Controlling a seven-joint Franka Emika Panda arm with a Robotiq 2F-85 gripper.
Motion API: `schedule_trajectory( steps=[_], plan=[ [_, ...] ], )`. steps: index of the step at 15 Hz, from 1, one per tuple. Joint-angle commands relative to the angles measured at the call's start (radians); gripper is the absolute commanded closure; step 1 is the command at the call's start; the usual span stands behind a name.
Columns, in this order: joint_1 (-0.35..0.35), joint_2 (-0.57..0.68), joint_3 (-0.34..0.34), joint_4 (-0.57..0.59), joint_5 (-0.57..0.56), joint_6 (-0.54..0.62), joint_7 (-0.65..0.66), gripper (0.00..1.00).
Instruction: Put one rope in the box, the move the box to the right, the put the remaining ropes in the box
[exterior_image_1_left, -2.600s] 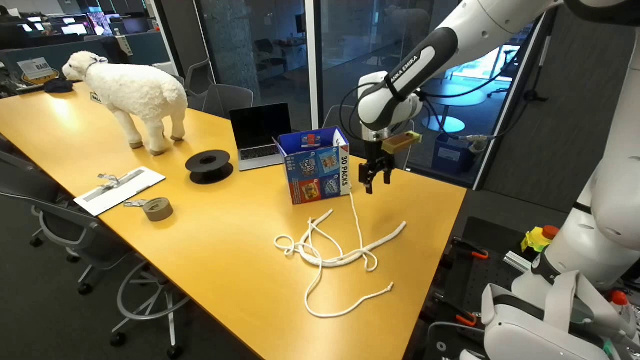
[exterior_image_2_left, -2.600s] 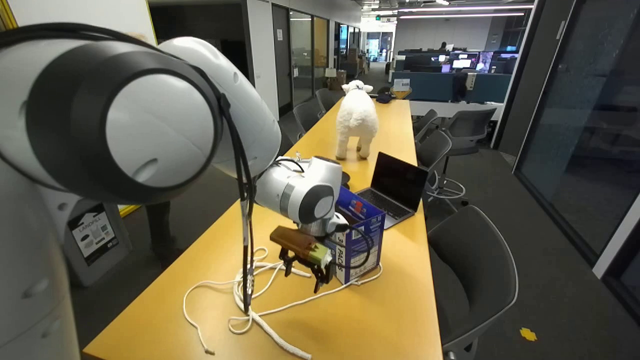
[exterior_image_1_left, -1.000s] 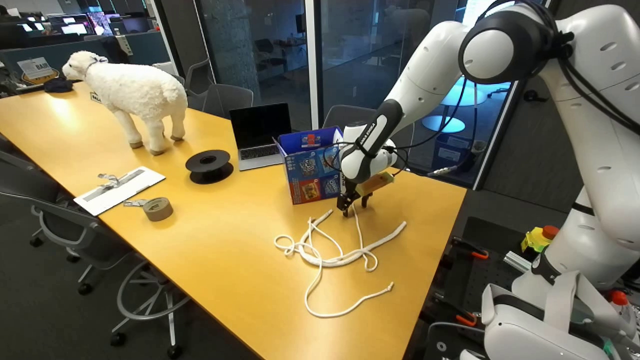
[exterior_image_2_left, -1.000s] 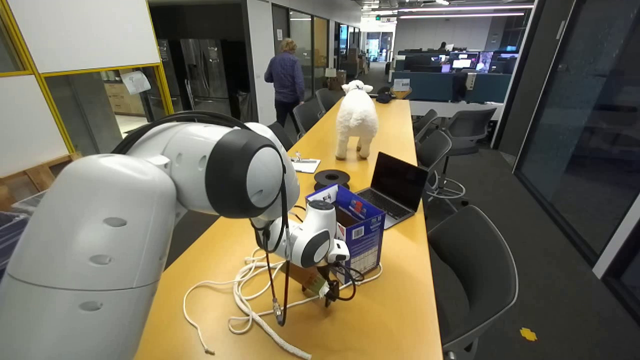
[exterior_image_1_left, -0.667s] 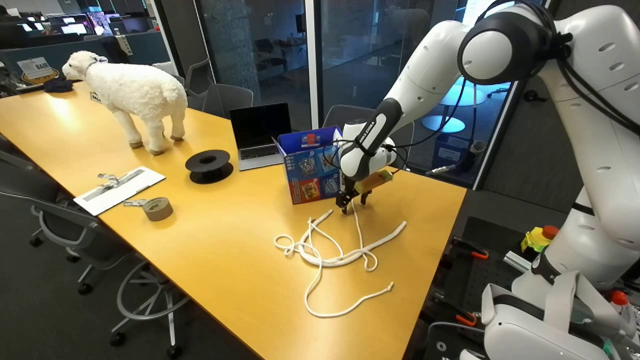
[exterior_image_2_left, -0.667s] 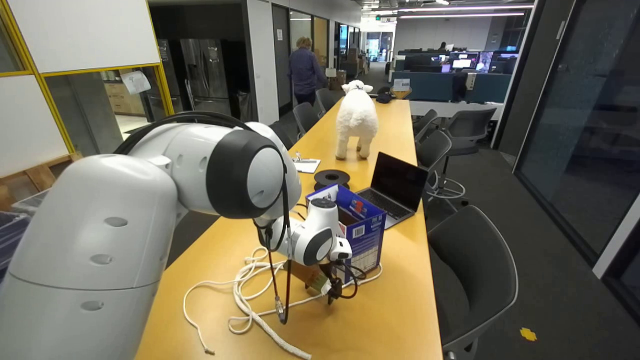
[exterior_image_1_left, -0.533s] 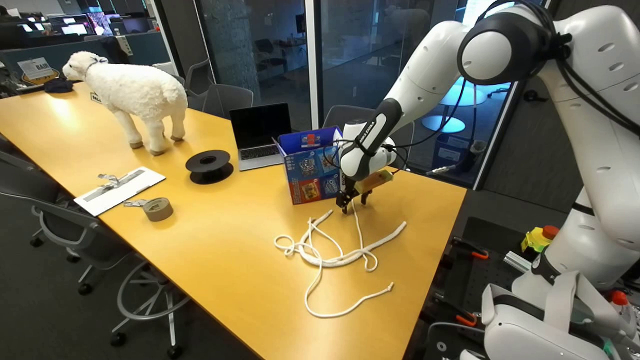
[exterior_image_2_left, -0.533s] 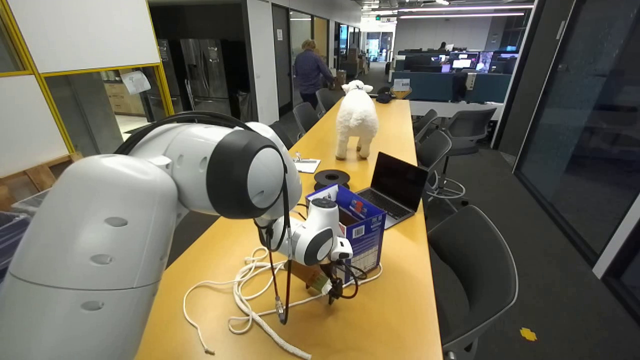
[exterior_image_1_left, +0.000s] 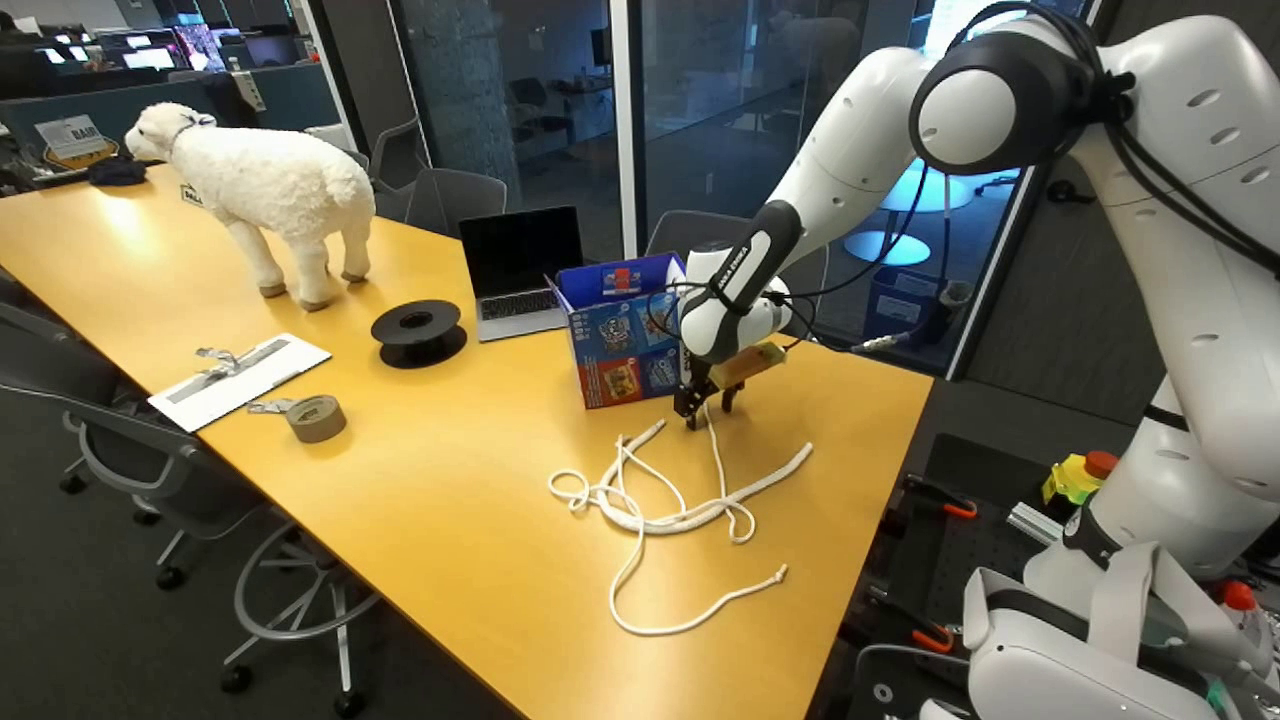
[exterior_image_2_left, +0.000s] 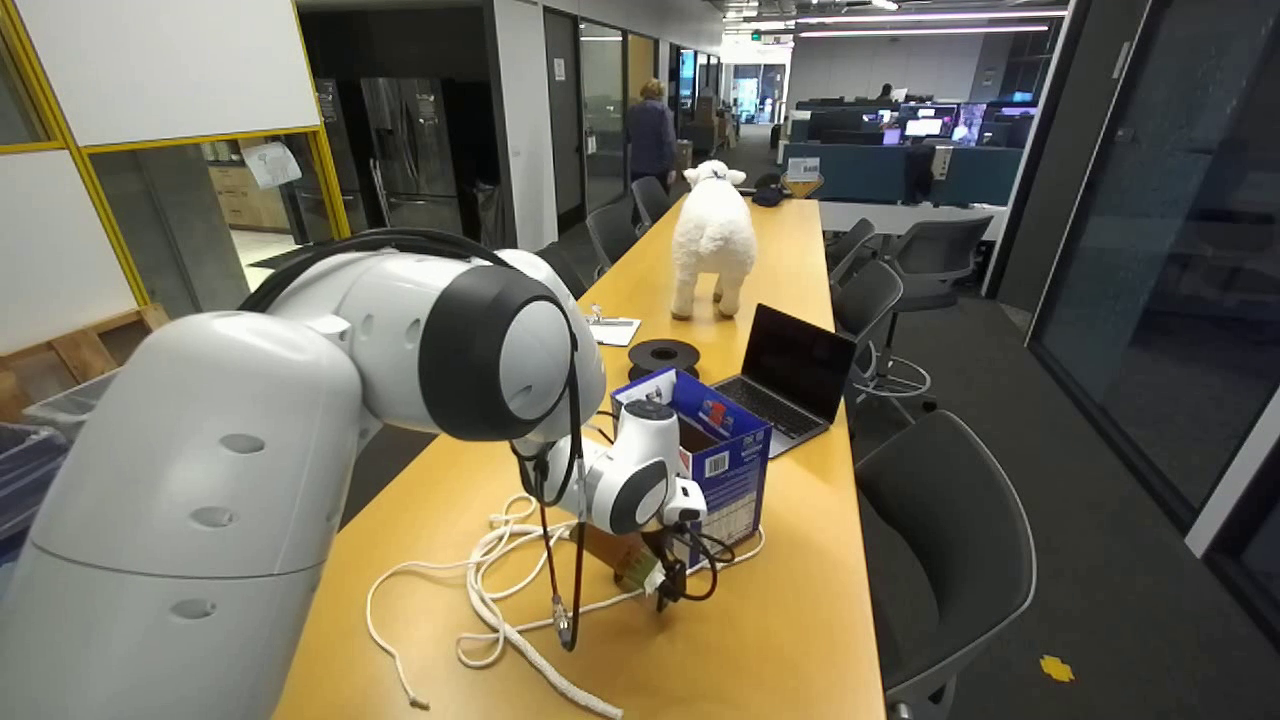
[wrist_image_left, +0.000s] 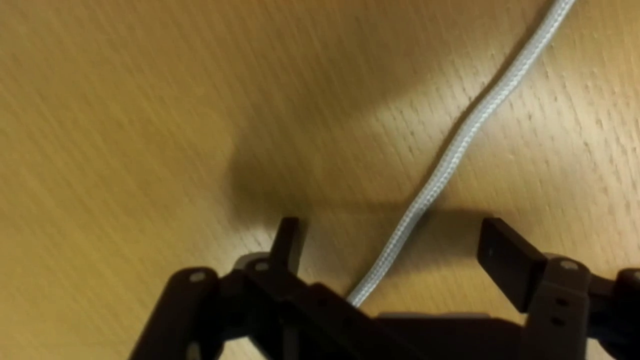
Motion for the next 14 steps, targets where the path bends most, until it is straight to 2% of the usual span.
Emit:
schedule_trajectory(
  steps=[1, 8, 10, 14],
  plan=[
    [0.004, 0.011, -0.006, 0.029, -0.019, -0.009, 0.016, 0.41],
    [0.004, 0.011, -0.010, 0.038, -0.022, -0.012, 0.016, 0.94],
    [0.003, 0.011, -0.013, 0.038, -0.024, -0.013, 0.017, 0.98],
    [-0.007, -0.002, -0.019, 0.036, -0.023, -0.014, 0.010, 0.94]
  ],
)
